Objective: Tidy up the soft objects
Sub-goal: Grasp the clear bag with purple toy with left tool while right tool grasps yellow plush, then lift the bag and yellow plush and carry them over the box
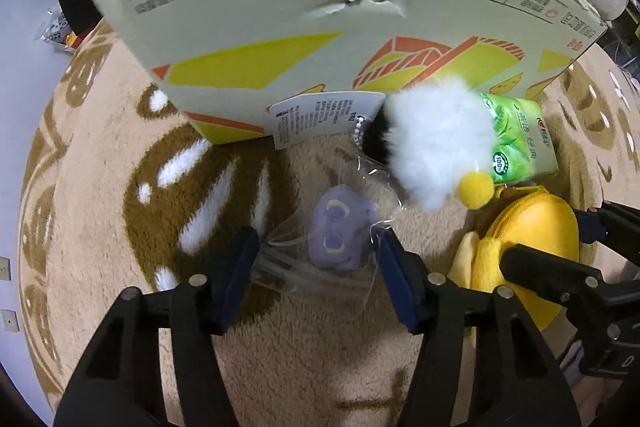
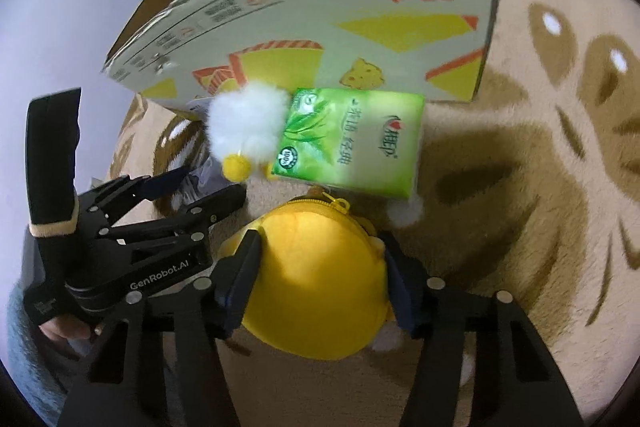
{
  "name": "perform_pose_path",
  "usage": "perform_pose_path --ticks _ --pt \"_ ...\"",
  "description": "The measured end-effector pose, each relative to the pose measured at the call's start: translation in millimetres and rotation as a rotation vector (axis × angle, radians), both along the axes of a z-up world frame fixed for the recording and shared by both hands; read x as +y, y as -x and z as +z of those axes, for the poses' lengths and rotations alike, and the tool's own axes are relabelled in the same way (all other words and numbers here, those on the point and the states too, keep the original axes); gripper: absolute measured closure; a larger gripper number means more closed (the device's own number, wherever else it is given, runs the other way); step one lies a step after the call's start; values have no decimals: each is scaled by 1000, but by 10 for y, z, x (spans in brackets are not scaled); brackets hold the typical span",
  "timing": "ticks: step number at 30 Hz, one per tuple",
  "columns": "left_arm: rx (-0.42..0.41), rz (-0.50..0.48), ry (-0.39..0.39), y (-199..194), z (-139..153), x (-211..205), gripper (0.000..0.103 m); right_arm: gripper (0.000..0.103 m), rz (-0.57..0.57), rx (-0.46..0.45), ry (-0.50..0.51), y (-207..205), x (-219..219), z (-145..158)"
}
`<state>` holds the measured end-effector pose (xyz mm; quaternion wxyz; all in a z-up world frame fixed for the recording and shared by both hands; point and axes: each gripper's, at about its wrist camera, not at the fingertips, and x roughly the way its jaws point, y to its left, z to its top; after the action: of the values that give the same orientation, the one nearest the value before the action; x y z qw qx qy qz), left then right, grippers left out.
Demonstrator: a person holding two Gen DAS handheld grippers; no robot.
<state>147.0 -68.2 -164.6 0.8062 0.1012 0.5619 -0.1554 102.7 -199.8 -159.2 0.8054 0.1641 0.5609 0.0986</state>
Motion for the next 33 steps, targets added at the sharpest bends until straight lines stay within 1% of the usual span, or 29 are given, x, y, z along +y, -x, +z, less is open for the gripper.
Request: perform_pose_path --ticks 3,8,13,14,16,17,20,22,25,27,30,33 --pt "2 23 8 71 35 74 46 48 -8 -25 13 36 17 66" --pt "-23 57 17 200 170 175 47 50 -43 -56 24 92 -75 161" --pt "-100 105 25 418 424 343 47 50 -80 -108 16 214 -209 352" --pt "-113 112 25 451 439 250 47 50 -86 -125 15 244 -241 404" --pt "-172 131 19 573 592 301 47 50 -102 -169 14 300 -279 510" --pt "-191 137 18 583 647 228 47 50 -111 -195 16 316 -300 554" --pt "-281 166 37 751 882 263 47 50 -134 -280 28 410 -371 753" --pt "-325 178 50 689 951 371 47 50 -143 -338 42 473 -437 892" --pt "-405 192 80 736 1133 364 47 50 -162 -423 50 501 -405 1020" --pt "-475 197 92 782 1264 390 47 50 -177 -478 55 499 -392 1121" --pt "-546 206 111 823 1435 378 47 50 -199 -550 38 514 -444 1255" --pt "-598 209 116 852 1544 405 47 50 -206 -609 47 516 -456 1373"
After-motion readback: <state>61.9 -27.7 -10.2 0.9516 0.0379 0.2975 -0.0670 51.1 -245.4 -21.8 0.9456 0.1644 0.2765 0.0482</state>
